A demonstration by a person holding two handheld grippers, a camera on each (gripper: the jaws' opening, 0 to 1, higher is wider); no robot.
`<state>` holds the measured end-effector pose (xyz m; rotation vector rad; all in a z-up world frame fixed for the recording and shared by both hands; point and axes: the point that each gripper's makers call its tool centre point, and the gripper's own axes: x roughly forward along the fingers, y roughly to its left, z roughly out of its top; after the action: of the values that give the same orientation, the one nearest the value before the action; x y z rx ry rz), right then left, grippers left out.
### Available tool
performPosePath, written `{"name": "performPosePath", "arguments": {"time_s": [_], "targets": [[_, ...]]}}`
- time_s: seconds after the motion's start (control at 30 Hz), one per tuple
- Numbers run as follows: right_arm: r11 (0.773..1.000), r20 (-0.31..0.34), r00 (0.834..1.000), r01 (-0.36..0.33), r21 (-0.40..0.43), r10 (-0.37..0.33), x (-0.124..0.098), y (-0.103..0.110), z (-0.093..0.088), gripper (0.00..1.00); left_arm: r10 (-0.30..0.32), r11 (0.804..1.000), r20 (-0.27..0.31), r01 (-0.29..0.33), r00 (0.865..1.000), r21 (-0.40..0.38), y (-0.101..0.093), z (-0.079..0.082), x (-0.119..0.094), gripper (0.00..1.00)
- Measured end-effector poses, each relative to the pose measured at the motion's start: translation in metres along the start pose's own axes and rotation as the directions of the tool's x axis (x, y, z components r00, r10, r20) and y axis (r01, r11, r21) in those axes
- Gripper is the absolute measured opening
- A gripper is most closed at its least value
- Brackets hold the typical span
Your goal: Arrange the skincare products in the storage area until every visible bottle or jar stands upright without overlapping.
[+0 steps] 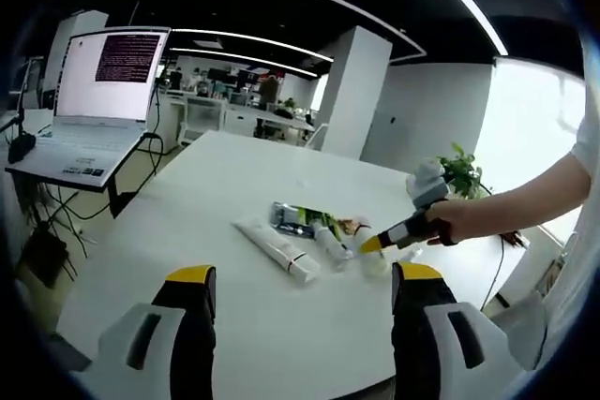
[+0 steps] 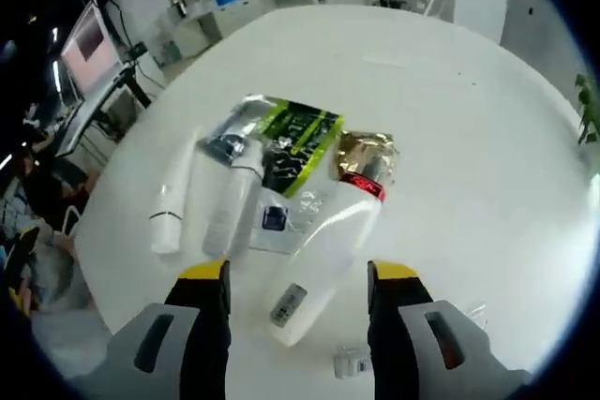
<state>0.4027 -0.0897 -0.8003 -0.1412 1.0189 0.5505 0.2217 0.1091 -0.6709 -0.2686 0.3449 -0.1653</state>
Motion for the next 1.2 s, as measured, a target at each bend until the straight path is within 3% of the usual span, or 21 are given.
{"name": "performPosePath", "arguments": {"time_s": [0.1,0.17,0.23,0.5,0.67,1.03,1.2], "targets": [[1.000,-0.023,1.000,0.006,-0.012,-0.007,0.011,-0.008,0.009,0.59,0.002,1.000,-0.001,-0.002,1.000,0.000,0.001,0.000,0.000,0.69],[1.000,-0.038,0.999,0.008,-0.011,-0.008,0.011,-0.007,0.006,0.58,0.001,1.000,-0.002,-0.001,1.000,-0.001,0.001,0.000,0.000,0.69],[1.000,-0.051,0.999,-0.008,0.025,0.009,0.013,-0.003,0.008,0.58,0.003,1.000,-0.005,-0.003,1.000,-0.004,0.002,-0.001,0.000,0.69],[0.998,-0.088,0.995,0.058,0.024,-0.056,0.028,-0.032,0.026,0.51,0.011,1.000,0.001,-0.011,1.000,-0.019,0.006,0.000,0.000,0.69],[0.997,-0.109,0.991,0.081,0.013,-0.079,0.030,-0.040,0.026,0.49,0.015,1.000,-0.002,-0.015,1.000,-0.021,0.006,-0.001,0.000,0.69],[0.996,-0.143,0.986,0.083,0.017,-0.080,0.032,-0.040,0.019,0.47,0.016,1.000,-0.002,-0.016,1.000,-0.023,0.008,-0.002,0.000,0.69],[0.999,-0.158,0.986,0.048,-0.018,-0.050,0.038,-0.034,0.021,0.43,0.020,1.000,0.000,-0.020,1.000,-0.024,0.008,-0.002,0.000,0.69]]}}
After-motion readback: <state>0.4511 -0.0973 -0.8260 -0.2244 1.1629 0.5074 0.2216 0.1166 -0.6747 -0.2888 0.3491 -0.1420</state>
